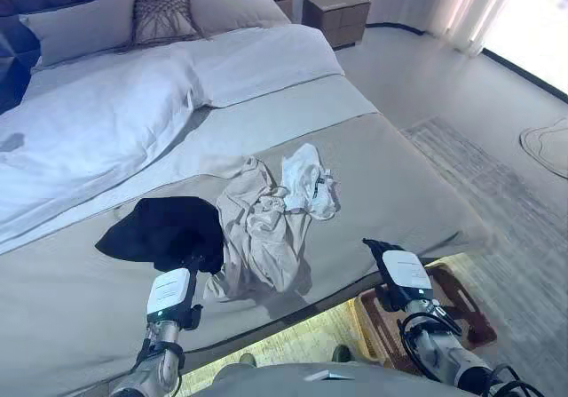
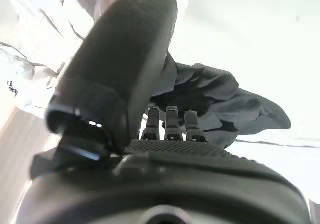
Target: Pick up the clothes from the bed and place them into the basket
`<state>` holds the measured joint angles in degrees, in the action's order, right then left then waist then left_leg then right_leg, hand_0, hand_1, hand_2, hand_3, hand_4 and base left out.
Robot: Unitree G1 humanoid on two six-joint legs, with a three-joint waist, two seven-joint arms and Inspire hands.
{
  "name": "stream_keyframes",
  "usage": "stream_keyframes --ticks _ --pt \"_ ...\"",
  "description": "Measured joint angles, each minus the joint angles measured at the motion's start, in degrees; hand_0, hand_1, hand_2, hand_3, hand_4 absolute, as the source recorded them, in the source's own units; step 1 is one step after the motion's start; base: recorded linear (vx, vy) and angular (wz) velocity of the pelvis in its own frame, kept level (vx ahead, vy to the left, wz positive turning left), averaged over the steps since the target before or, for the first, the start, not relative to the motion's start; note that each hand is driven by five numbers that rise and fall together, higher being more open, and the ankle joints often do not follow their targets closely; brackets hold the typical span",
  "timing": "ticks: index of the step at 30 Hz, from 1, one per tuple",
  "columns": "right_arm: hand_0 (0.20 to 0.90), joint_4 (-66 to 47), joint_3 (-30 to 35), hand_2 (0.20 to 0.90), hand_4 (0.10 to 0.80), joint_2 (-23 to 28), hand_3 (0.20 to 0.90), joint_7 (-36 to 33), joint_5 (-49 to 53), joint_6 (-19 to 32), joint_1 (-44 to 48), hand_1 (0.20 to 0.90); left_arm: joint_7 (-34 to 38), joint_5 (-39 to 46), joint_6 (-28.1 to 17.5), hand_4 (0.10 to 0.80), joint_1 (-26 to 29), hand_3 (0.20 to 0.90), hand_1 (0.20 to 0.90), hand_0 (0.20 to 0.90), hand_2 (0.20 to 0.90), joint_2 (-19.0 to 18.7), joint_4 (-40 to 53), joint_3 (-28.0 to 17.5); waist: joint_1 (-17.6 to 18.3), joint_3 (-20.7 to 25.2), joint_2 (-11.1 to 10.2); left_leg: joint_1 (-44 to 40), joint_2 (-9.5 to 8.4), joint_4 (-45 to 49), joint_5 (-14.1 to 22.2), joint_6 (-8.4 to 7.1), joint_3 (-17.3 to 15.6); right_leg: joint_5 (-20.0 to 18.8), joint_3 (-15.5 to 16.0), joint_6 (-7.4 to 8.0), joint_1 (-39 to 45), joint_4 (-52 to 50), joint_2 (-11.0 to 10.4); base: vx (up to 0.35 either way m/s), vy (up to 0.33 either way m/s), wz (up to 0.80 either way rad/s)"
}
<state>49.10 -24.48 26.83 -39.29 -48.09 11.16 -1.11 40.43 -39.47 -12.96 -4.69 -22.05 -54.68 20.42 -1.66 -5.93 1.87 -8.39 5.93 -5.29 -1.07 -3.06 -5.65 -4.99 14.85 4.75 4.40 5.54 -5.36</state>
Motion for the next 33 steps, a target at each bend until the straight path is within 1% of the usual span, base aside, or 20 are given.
stream_keyframes --ticks 2,6,12,15,19,25,28,33 --pt "0.9 0.0 0.1 0.9 0.8 0.0 0.9 0.6 0.7 -0.1 -0.6 0.9 -0.9 1.8 -0.2 0.8 -0.6 0.9 0.9 0.9 0.9 0.1 0.0 -0.3 -0.1 0.0 0.0 0.0 0.04 0.1 0.0 0.0 0.0 -0.1 0.0 -0.1 0.0 0.0 0.0 0.0 0.0 0.0" --pt "0.9 0.0 0.1 0.9 0.8 0.0 0.9 1.1 2.0 -0.2 -1.9 0.9 -1.5 2.4 -1.2 0.8 -2.3 0.9 0.9 0.9 0.9 0.3 0.0 -1.0 -0.1 0.0 0.0 -0.2 -0.02 0.2 -0.2 0.02 0.0 -0.2 0.0 -0.21 0.1 0.0 0.0 0.0 0.0 0.0" --pt "0.9 -1.9 1.6 0.9 0.8 0.0 0.9 2.0 3.9 0.6 -3.0 0.9 -1.6 4.0 -3.5 0.8 -2.4 0.9 0.9 0.9 0.9 0.3 0.1 -1.4 -0.4 0.0 0.0 -0.3 0.02 0.0 -0.2 0.13 0.0 -0.1 0.0 -0.2 0.2 0.0 0.0 0.0 0.0 0.0" --pt "0.9 -2.3 2.2 0.9 0.8 0.0 0.9 2.0 5.7 1.7 -3.0 0.9 -1.6 5.0 -4.7 0.8 -2.6 0.9 0.9 0.9 0.9 0.3 1.6 -2.7 -0.4 0.0 0.0 -0.2 0.03 0.0 -0.1 0.25 0.1 -0.1 0.0 -0.2 0.3 0.0 0.0 0.0 0.0 0.0" --pt "0.9 -4.6 3.2 0.9 0.8 0.0 0.9 2.4 6.6 1.8 -3.5 0.9 -1.6 5.8 -4.9 0.8 -3.2 0.9 0.9 0.9 0.9 0.3 4.9 -3.5 -0.5 0.0 0.0 -0.3 0.02 0.0 -0.1 0.23 0.2 -0.2 0.1 -0.2 0.5 0.0 0.0 0.0 0.0 0.0" --pt "0.9 -9.1 3.5 0.9 0.8 0.3 0.9 2.4 7.7 1.8 -2.3 0.9 -1.7 5.8 -5.4 0.8 -3.1 0.9 0.9 0.9 0.9 0.2 5.1 -3.5 -0.7 0.0 0.0 -0.9 -0.02 -0.1 -0.2 0.1 0.3 0.0 0.2 0.04 1.1 0.0 0.0 0.0 0.0 0.0" --pt "0.9 -9.3 3.5 0.9 0.8 0.4 0.9 2.4 7.6 1.8 -2.0 0.9 -1.7 5.8 -6.4 0.8 -3.3 0.9 0.9 0.9 0.9 0.2 5.2 -3.5 -1.2 0.0 -0.1 -0.9 -0.02 -0.1 -0.2 0.1 0.6 0.0 0.5 0.06 1.4 0.0 -0.1 0.015 0.0 0.05" --pt "0.9 -9.3 3.4 0.9 0.8 0.6 0.9 3.3 7.5 1.8 -1.0 0.9 -1.7 6.3 -6.6 0.8 -3.8 0.9 0.9 0.9 0.9 0.1 7.0 -3.8 -1.8 0.0 -0.2 -0.9 -0.03 -0.1 -0.2 0.1 1.4 0.3 1.4 0.38 1.9 0.0 -0.1 0.031 -0.003 0.1"
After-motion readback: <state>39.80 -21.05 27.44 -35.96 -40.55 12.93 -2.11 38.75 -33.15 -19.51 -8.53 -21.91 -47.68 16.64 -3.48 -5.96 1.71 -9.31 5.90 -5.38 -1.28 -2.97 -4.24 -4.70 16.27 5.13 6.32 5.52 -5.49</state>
